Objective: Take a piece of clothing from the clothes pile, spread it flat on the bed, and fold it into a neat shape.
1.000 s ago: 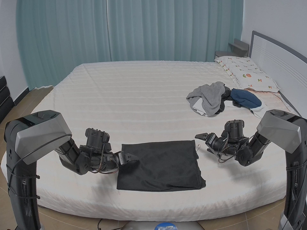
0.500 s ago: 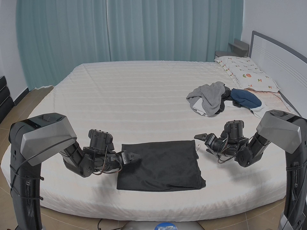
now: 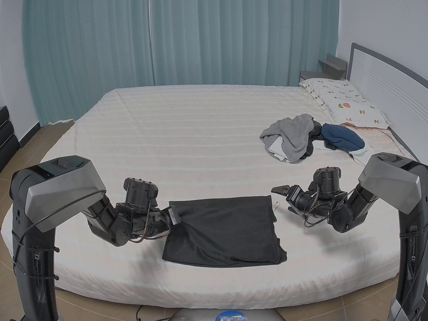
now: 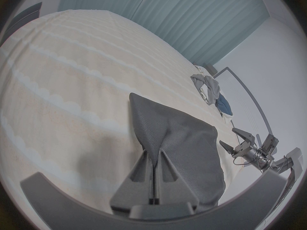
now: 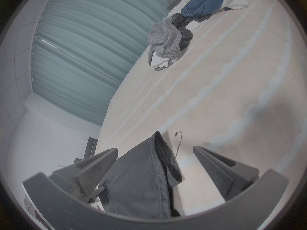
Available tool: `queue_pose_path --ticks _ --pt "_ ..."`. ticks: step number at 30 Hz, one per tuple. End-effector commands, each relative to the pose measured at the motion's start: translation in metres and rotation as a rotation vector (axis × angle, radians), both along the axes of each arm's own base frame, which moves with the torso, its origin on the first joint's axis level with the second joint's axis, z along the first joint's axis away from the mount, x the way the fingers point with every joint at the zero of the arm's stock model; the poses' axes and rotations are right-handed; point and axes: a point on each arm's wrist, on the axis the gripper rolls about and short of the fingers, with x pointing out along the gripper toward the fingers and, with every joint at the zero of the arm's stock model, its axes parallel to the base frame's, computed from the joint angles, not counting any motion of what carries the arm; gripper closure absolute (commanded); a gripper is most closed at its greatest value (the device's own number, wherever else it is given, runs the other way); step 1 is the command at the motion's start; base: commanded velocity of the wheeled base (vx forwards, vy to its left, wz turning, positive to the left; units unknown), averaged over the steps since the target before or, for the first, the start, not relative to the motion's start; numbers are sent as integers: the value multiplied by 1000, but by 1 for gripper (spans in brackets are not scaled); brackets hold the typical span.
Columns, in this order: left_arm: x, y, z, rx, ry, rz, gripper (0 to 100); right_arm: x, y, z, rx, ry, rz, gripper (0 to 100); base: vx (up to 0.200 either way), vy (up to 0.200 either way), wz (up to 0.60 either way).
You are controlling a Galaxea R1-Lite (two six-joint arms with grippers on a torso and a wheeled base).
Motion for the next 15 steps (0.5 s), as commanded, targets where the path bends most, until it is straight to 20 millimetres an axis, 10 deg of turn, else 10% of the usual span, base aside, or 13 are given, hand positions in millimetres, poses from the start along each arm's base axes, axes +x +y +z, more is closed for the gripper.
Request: queue_pose_path --ticks 1,9,15 --pt "0 -1 4 -3 -8 -3 100 -1 0 0 0 2 1 0 0 0 0" --pt "-5 -2 3 8 25 -10 100 -1 -2 0 -1 1 -1 0 0 0 0" --pt "-6 -3 2 14 31 -10 100 -2 -2 0 -2 3 -3 0 0 200 0"
